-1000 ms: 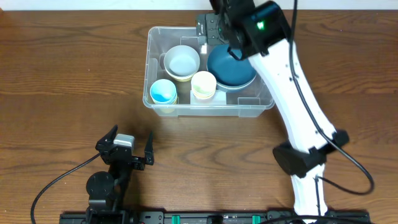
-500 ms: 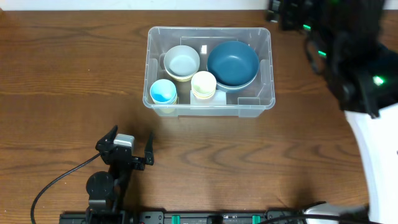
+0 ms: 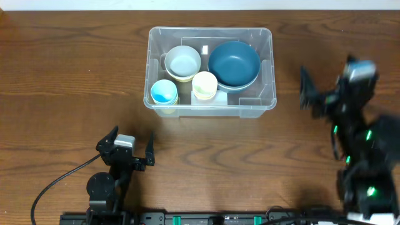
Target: Pack container
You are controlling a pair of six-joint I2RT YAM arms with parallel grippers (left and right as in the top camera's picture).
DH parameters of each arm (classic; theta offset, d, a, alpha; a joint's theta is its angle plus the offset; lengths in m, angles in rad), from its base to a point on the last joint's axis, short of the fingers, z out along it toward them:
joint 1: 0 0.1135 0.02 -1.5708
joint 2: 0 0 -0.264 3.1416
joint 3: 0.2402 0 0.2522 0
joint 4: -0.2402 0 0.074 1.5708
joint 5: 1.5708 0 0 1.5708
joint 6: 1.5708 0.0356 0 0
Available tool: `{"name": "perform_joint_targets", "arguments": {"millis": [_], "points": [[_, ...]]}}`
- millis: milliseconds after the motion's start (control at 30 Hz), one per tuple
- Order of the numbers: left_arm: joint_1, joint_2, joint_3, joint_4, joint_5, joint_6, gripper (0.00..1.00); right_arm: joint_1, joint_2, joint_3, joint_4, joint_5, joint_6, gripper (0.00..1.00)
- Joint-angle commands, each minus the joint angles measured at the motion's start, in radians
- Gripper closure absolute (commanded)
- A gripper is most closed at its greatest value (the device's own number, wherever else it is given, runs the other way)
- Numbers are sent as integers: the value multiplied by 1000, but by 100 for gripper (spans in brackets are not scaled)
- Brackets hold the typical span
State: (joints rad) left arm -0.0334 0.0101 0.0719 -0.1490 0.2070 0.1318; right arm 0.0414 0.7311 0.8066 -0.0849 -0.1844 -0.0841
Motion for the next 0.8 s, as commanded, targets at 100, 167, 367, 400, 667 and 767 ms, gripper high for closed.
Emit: {"name": "perform_joint_targets", "arguments": {"millis": [100, 167, 367, 400, 667, 767], "points": [[5, -5, -16, -29, 11, 6, 2, -14, -257, -325, 55, -38, -48, 1], [5, -5, -16, -29, 11, 6, 2, -35, -327, -402, 61, -54, -48, 1], [5, -5, -16, -29, 11, 6, 2, -73, -468, -572, 112, -77, -52, 1], [5, -5, -16, -29, 11, 6, 2, -73, -489, -596, 122, -77, -61, 1], [5, -5, -16, -29, 11, 6, 2, -73, -613, -685, 138, -47, -71, 1], [5, -5, -16, -29, 11, 6, 2, -73, -636, -692, 138, -47, -71, 1]]}}
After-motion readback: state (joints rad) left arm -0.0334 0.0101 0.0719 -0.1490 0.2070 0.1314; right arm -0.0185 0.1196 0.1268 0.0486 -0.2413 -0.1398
